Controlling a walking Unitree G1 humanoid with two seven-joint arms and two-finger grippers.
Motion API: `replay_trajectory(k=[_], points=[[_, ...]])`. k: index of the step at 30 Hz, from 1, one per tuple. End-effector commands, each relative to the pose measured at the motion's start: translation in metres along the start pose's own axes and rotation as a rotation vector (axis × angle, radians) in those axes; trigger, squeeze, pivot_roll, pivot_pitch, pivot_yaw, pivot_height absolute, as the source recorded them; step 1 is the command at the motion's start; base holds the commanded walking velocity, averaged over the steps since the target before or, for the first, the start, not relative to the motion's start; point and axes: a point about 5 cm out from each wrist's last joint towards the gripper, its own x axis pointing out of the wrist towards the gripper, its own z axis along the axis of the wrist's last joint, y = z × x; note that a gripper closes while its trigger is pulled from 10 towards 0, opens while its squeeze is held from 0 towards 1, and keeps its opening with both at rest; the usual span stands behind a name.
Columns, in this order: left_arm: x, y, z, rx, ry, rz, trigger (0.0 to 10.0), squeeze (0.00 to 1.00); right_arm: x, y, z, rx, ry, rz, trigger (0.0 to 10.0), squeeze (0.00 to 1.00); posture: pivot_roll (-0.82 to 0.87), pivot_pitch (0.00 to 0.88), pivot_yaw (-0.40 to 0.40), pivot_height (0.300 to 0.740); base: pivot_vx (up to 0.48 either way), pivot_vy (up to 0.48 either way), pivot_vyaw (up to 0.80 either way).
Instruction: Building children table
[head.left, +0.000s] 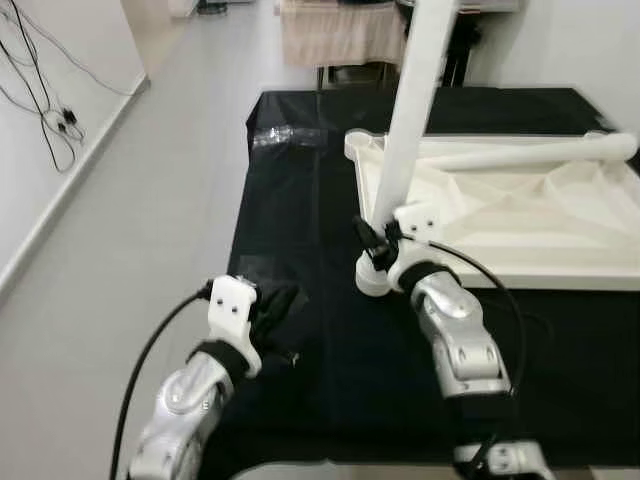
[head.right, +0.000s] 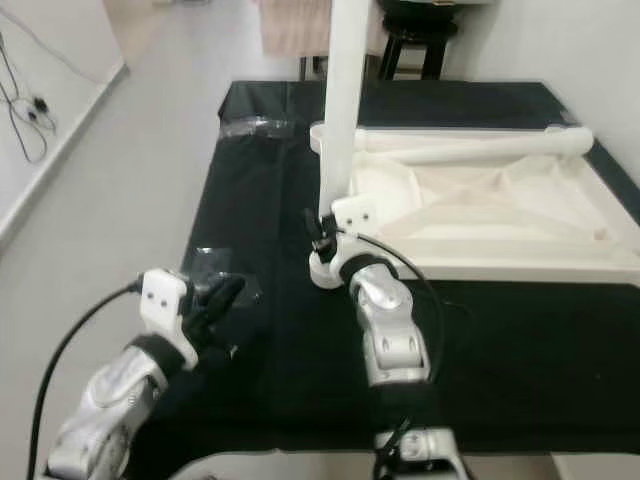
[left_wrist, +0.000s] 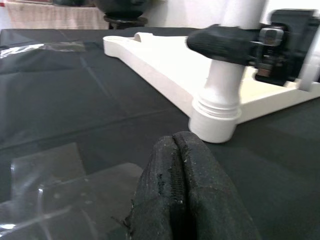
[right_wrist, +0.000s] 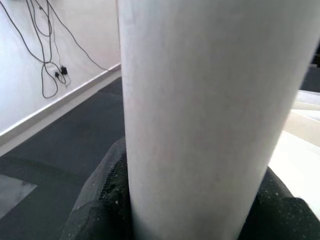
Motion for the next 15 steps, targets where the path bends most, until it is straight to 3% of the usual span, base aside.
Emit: replay_trajectory(k=[1, 3, 4, 5, 9, 11, 13, 14, 15], points=[[-0.002, 0.001, -0.002, 0.007, 0.013, 0.011, 10.0, 0.0, -0.005, -0.01, -0.039, -0.021, 0.176, -0.054, 2.4, 0.0, 0.05, 0.147, -0.005, 0.74, 0.0, 0.0, 0.0], [-0.002, 0.001, -0.002, 0.007, 0.013, 0.011, 10.0, 0.0, -0.005, -0.01, -0.039, -0.021, 0.176, -0.054, 2.4, 0.0, 0.05, 0.147, -0.005, 0.74, 0.0, 0.0, 0.0], [-0.003, 0.002, -0.001, 0.015, 0.011, 0.025, 10.0, 0.0, -0.004, -0.004, -0.034, -0.013, 0.181, -0.05, 10.0, 0.0, 0.05, 0.147, -0.005, 0.74, 0.0, 0.0, 0.0], [-0.003, 0.002, -0.002, 0.011, 0.013, 0.022, 10.0, 0.0, -0.002, -0.003, -0.026, 0.01, 0.158, -0.023, 10.0, 1.0, 0.05, 0.147, -0.005, 0.74, 0.0, 0.0, 0.0], [-0.002, 0.001, -0.002, 0.001, 0.017, 0.009, 10.0, 0.0, 0.0, -0.002, -0.004, 0.003, 0.096, 0.042, 10.0, 1.0, 0.05, 0.14, 0.003, 0.74, 0.0, 0.0, 0.0], [-0.001, 0.001, -0.003, -0.001, 0.019, 0.003, 10.0, 0.0, 0.008, -0.008, 0.013, -0.02, 0.029, 0.153, 10.0, 1.0, 0.05, 0.138, 0.004, 0.74, 0.0, 0.0, 0.0], [-0.001, 0.001, -0.003, -0.001, 0.019, 0.003, 10.0, 0.0, 0.01, -0.01, 0.016, -0.025, 0.014, 0.161, 10.0, 1.0, 0.05, 0.138, 0.004, 0.74, 0.0, 0.0, 0.0], [0.0, 0.0, -0.003, -0.002, 0.019, 0.001, 10.0, 0.0, 0.012, -0.014, 0.027, -0.041, -0.023, 0.273, 10.0, 0.0, 0.06, 0.133, -0.001, 0.74, 0.0, 0.0, 0.0], [0.0, -0.001, -0.003, 0.001, 0.019, 0.001, 10.0, 0.0, 0.012, -0.015, 0.031, -0.054, -0.03, 0.366, 10.0, 0.0, 0.07, 0.129, -0.007, 0.74, 0.0, 0.0, 0.0]])
